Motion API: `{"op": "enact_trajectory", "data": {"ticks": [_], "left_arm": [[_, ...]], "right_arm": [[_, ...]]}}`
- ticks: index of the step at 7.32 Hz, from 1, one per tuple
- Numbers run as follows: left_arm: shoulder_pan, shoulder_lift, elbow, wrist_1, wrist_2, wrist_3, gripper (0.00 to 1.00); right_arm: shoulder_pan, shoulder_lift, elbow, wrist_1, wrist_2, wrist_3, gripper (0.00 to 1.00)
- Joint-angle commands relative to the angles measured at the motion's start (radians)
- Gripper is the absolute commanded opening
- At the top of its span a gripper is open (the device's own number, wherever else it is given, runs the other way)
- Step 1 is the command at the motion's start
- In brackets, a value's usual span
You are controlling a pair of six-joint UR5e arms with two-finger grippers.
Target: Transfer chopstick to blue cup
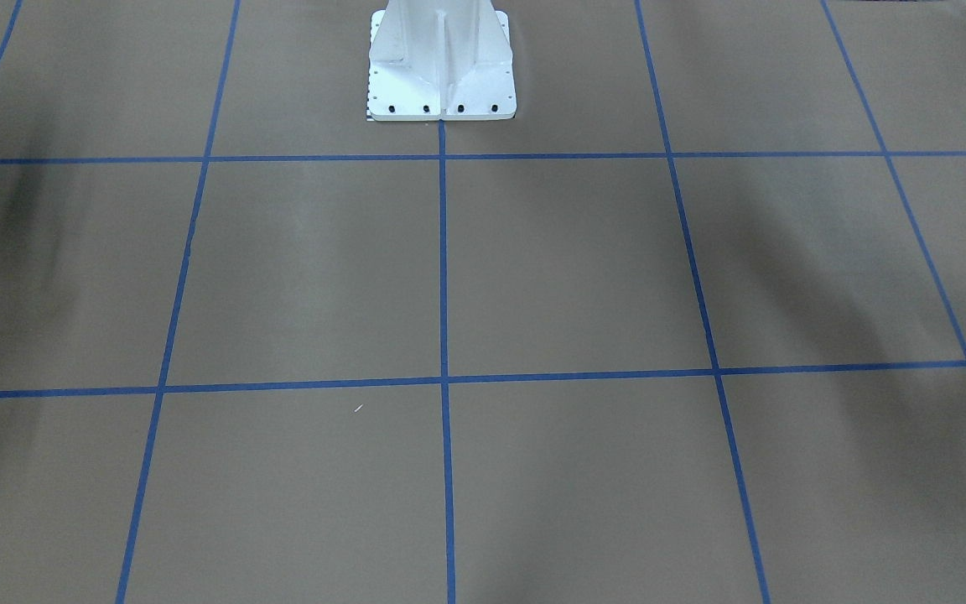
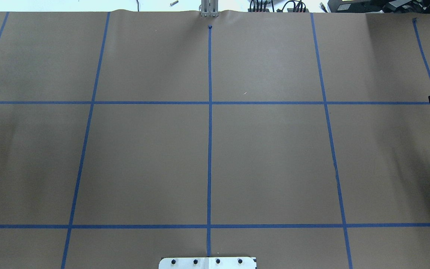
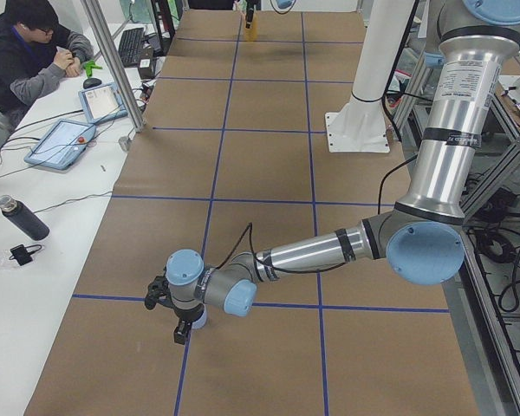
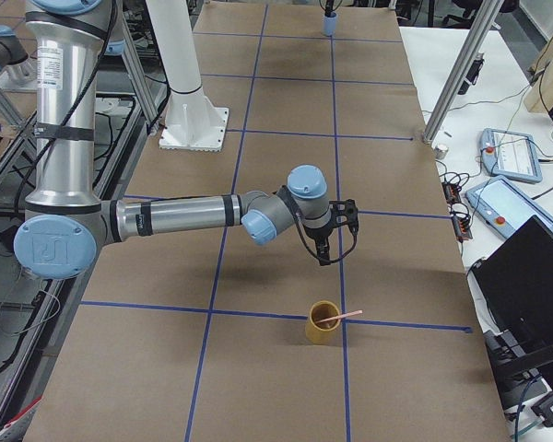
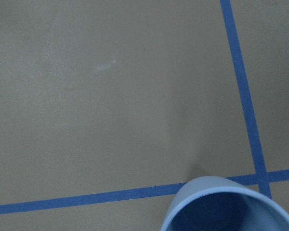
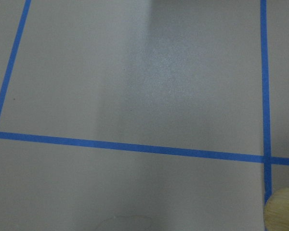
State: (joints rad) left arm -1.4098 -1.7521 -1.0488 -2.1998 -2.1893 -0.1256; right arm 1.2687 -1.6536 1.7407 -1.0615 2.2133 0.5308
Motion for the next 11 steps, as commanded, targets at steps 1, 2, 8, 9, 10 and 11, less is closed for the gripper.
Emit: {"op": "enact_trajectory", "data": {"ticks": [1,2,8,9,10,11], "left_arm": [[0.003,0.008,-0.013,0.002,-0.001,0.006,0.0],[0.003,0.011,-0.026,0.003,-0.009,0.011,0.0],[-0.038,0.013,-0.172,0.138,-0.147,0.009,0.0],[-0.043,0.008,-0.231,0.217,-0.147,0.006,0.0],[-0.043,0.0,-0.322,0.315,-0.147,-0.017,0.0],[-0.04,-0.004,-0.435,0.389,-0.148,-0.131,0.0]], "right_arm": [[0.0,0.0,0.0,0.0,-0.006,0.0,1.0],[0.0,0.0,0.0,0.0,-0.006,0.0,1.0],[-0.002,0.002,-0.001,0.0,-0.006,0.0,1.0],[-0.002,0.002,0.0,0.0,-0.006,0.0,1.0],[-0.002,0.002,0.0,0.002,-0.006,0.0,1.0],[-0.002,0.002,0.002,0.002,-0.006,0.0,1.0]]}}
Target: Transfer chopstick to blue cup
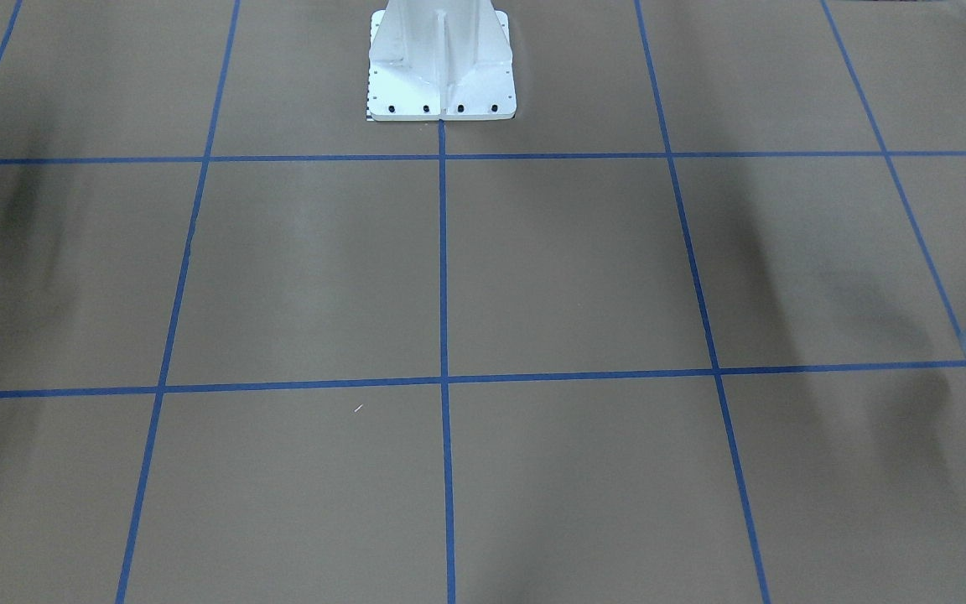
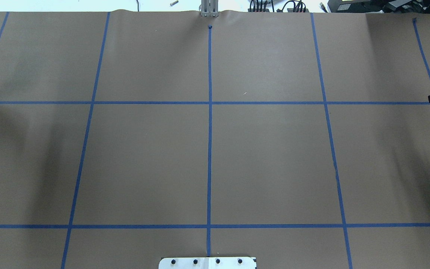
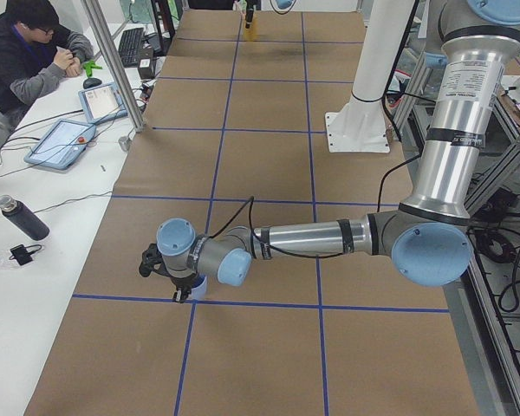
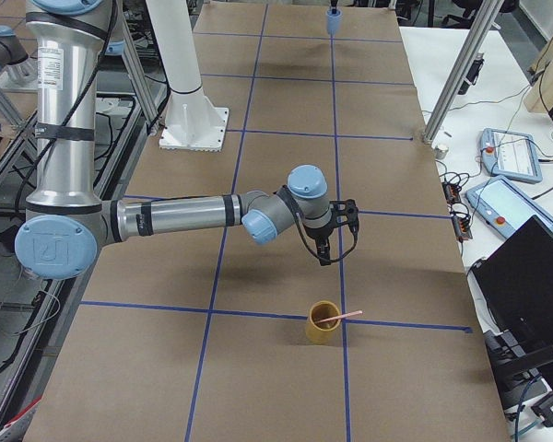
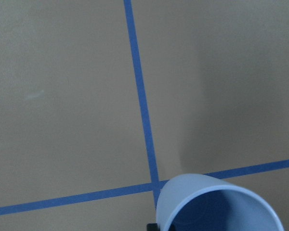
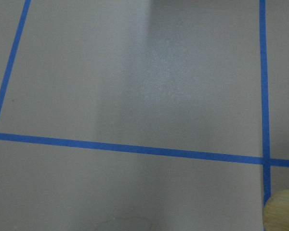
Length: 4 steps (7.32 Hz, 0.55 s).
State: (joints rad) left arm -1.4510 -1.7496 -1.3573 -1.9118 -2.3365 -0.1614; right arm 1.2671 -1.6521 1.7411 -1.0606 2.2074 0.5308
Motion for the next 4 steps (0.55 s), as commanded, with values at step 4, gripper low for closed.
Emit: {"op": "enact_trajectory", "data": {"ticks": [4], "left_arm": [[0.317,-0.13,-0.433,0.134,-0.011,-0.799,0.0]], "right_arm": [[0.0,0.0,0.0,0.002,0.002,0.0,1.0]]}}
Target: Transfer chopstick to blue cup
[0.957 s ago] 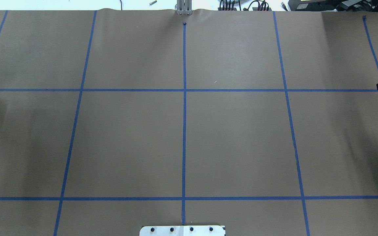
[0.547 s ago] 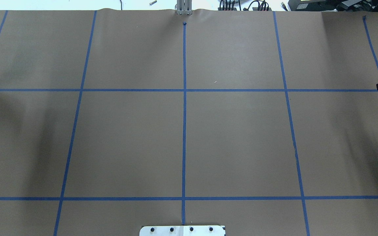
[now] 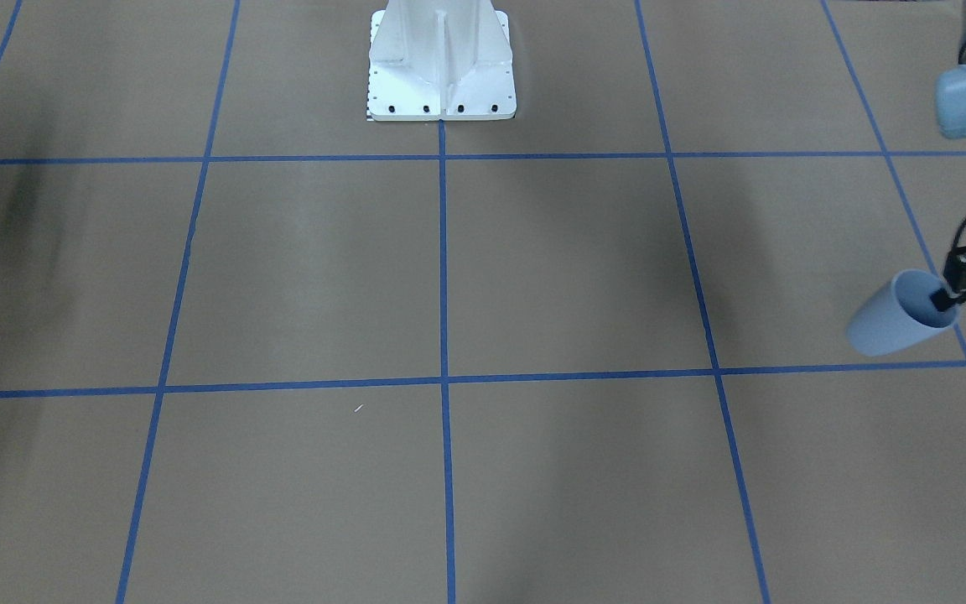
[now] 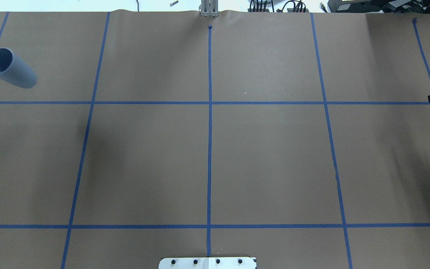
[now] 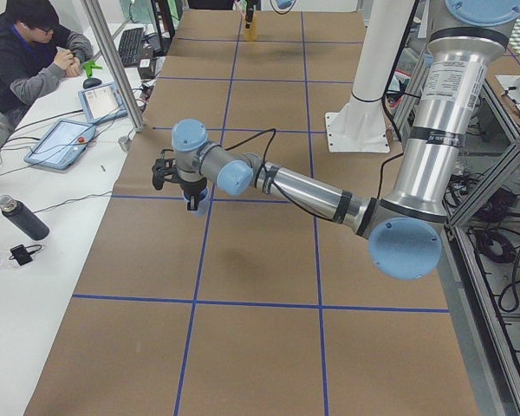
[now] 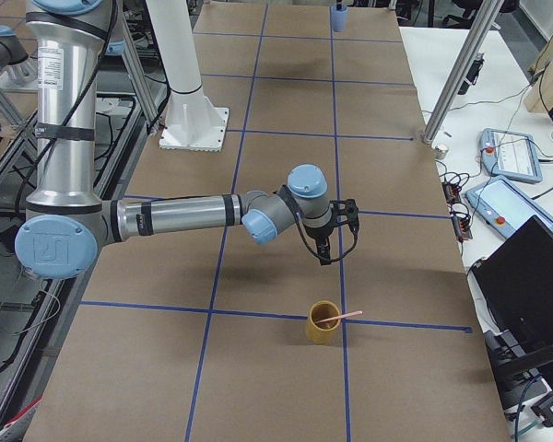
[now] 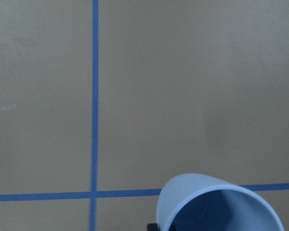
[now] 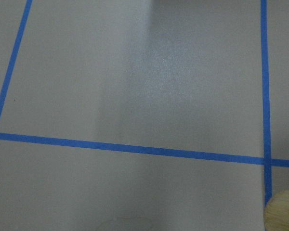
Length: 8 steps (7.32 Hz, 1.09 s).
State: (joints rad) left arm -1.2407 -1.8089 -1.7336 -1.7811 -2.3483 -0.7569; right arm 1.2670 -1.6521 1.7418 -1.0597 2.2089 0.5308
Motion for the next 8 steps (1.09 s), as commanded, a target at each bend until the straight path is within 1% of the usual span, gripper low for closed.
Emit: {"op": "enact_trajectory", "data": {"ticks": [1,2,3,4,5,6,7,8], "left_arm": [[0.195,-0.157,-0.061,0.006,0.029,-0.36,0.0],[0.298,-0.244,-0.064,0.053,0.117,-0.462,0.0],[0.393,-0.336,-0.064,0.159,0.214,-0.513,0.0],[0.482,-0.404,-0.061,0.239,0.306,-0.55,0.0],[0.563,-0.447,-0.049,0.249,0.385,-0.606,0.0],[0.631,-0.498,-0.014,0.252,0.452,-0.649,0.0],[0.686,-0.547,0.046,0.253,0.508,-0.669,0.0],[0.734,-0.569,0.074,0.253,0.548,-0.67,0.0]], "right_arm": [[0.0,0.0,-0.002,0.001,0.0,0.0,1.0],[0.0,0.0,-0.002,0.001,0.0,0.0,1.0],[0.0,0.0,-0.002,0.001,0.0,0.0,1.0],[0.0,0.0,-0.004,0.001,0.0,0.0,1.0],[0.0,0.0,-0.005,0.001,0.0,0.0,1.0],[0.0,0.0,-0.004,0.001,0.0,0.0,1.0],[0.0,0.0,-0.005,0.001,0.0,0.0,1.0],[0.0,0.0,-0.005,0.001,0.0,0.0,1.0]]}}
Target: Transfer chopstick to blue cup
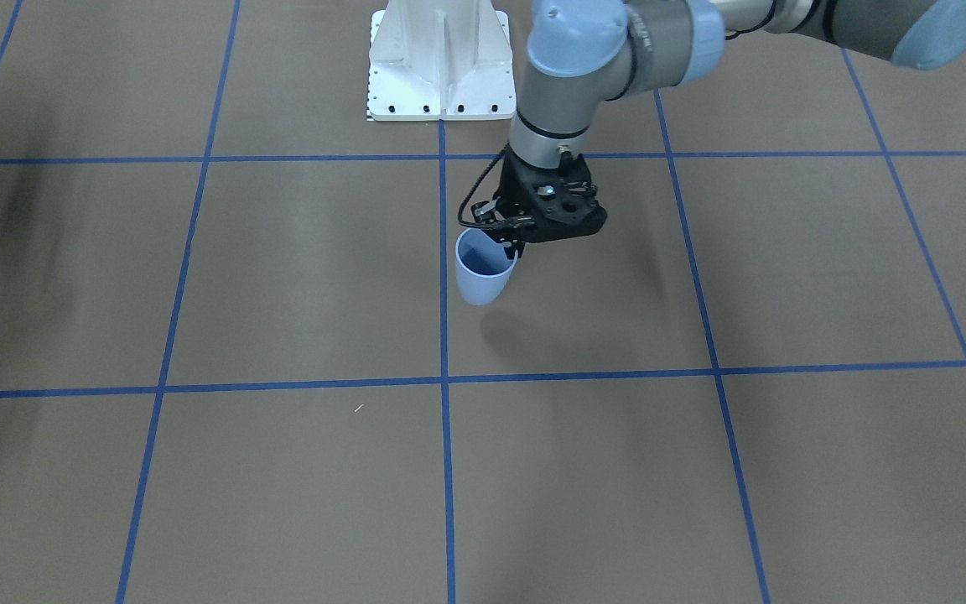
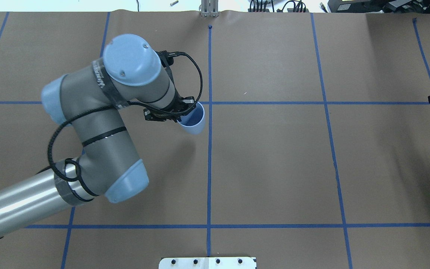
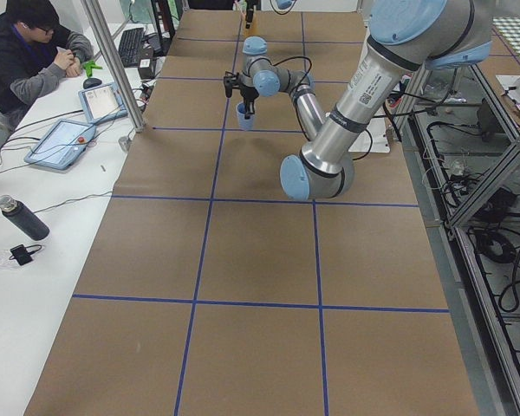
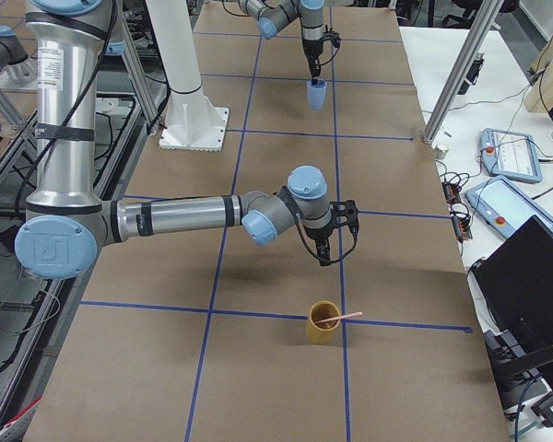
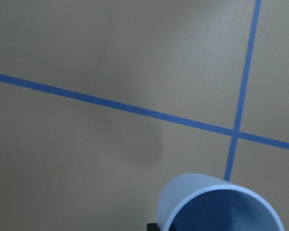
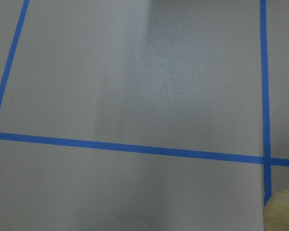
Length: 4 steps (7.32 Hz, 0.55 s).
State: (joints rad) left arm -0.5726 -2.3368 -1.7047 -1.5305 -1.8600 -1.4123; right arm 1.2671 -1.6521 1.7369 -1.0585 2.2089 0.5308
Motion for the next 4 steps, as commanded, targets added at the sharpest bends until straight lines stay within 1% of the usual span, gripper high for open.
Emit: {"op": "enact_trajectory", "data": {"ticks": [1,4], "left_arm": [[0.077,-0.042,0.046,0.003,0.062,-0.014,0.0],[0.089,-0.038,0.045,0.001,0.062,-0.013,0.0]], "right_arm": [[0.0,0.0,0.0,0.0,0.0,0.0,1.0],[0.0,0.0,-0.002,0.0,0.0,0.0,1.0]]}}
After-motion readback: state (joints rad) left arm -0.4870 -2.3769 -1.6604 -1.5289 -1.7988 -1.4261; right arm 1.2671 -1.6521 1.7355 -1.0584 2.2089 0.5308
